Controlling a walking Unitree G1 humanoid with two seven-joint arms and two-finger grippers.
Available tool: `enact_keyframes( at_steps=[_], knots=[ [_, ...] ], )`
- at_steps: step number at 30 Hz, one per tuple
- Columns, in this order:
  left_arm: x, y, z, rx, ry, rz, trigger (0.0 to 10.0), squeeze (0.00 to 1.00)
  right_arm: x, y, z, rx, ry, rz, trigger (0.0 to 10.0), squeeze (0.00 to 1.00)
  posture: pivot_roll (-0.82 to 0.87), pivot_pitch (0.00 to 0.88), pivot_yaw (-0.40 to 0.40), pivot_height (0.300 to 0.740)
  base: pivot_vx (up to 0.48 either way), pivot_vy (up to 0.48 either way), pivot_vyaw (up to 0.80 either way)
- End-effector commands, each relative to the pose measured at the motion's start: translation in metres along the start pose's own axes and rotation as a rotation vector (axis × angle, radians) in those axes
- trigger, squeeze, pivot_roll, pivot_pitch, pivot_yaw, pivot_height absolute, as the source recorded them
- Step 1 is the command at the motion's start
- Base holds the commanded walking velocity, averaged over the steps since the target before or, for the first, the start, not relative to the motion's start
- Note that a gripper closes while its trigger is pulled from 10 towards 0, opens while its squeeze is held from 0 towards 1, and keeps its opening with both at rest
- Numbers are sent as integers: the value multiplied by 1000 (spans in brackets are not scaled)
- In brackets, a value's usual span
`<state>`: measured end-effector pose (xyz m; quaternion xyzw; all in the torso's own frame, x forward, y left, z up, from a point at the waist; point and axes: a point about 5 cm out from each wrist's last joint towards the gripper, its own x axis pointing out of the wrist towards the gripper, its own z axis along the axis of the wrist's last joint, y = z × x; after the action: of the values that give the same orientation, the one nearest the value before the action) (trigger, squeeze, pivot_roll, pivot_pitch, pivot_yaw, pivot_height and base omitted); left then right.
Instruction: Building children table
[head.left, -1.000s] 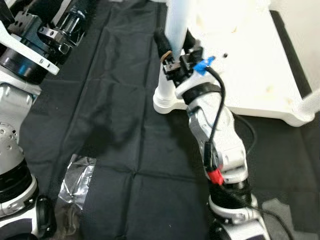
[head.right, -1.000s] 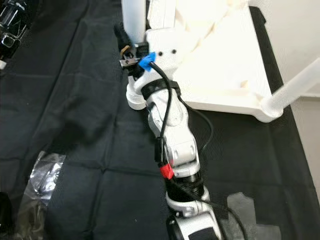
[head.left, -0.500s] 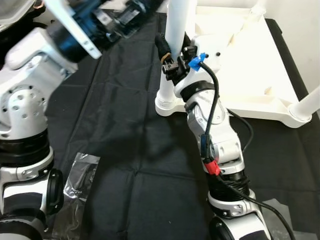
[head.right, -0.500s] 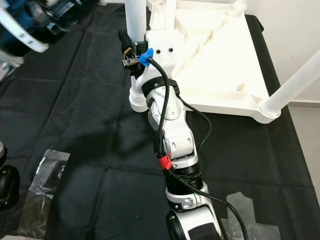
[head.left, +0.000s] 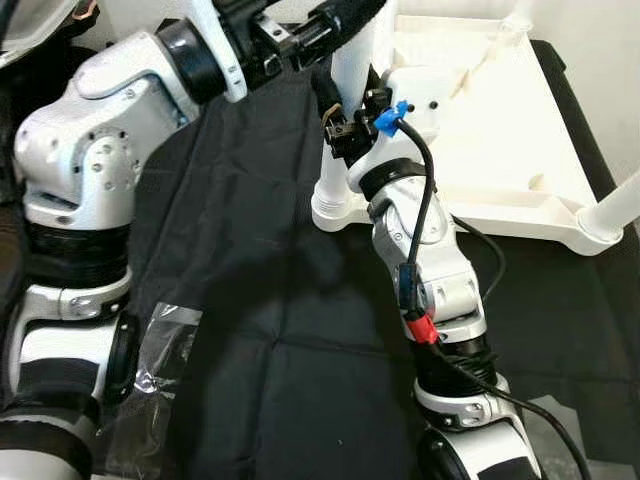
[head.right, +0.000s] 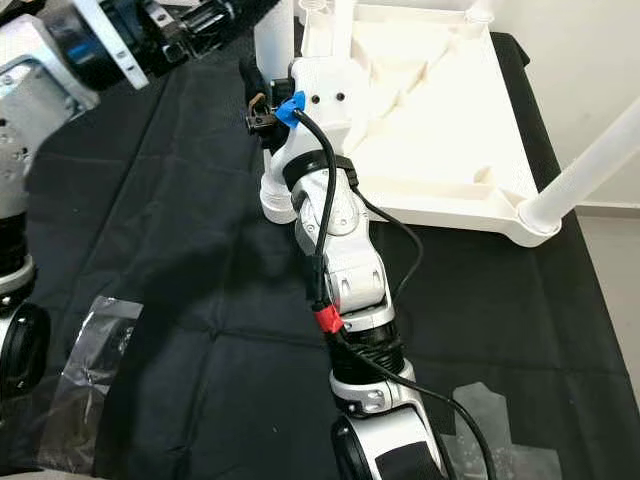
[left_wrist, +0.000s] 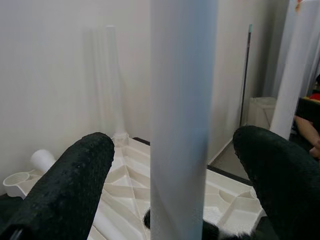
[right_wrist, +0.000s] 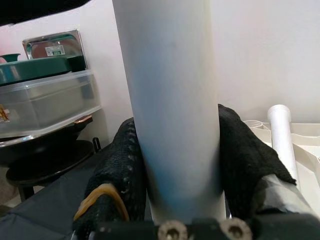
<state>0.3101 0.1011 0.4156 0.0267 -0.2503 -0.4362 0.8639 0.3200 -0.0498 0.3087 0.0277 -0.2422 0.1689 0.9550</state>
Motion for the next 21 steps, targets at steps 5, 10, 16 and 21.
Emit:
enact_keyframes(
  at_steps=[5,10,16,21],
  knots=[
    [18,-7,7,-5,-27,-28,10000,0,-3,7,-26,68,128,11,10000,0,61,209,-6,740,0,0,0],
    [28,-10,8,-24,-14,-69,0,0,-3,10,-26,74,129,15,10000,0,59,207,-1,740,0,0,0],
    [32,-10,6,-21,14,-94,0,0,-2,10,-26,75,127,15,10000,0,60,206,0,740,0,0,0],
    [30,-2,6,-6,60,-105,0,0,-2,9,-25,76,124,14,10000,0,59,202,0,740,0,0,0]
  ],
)
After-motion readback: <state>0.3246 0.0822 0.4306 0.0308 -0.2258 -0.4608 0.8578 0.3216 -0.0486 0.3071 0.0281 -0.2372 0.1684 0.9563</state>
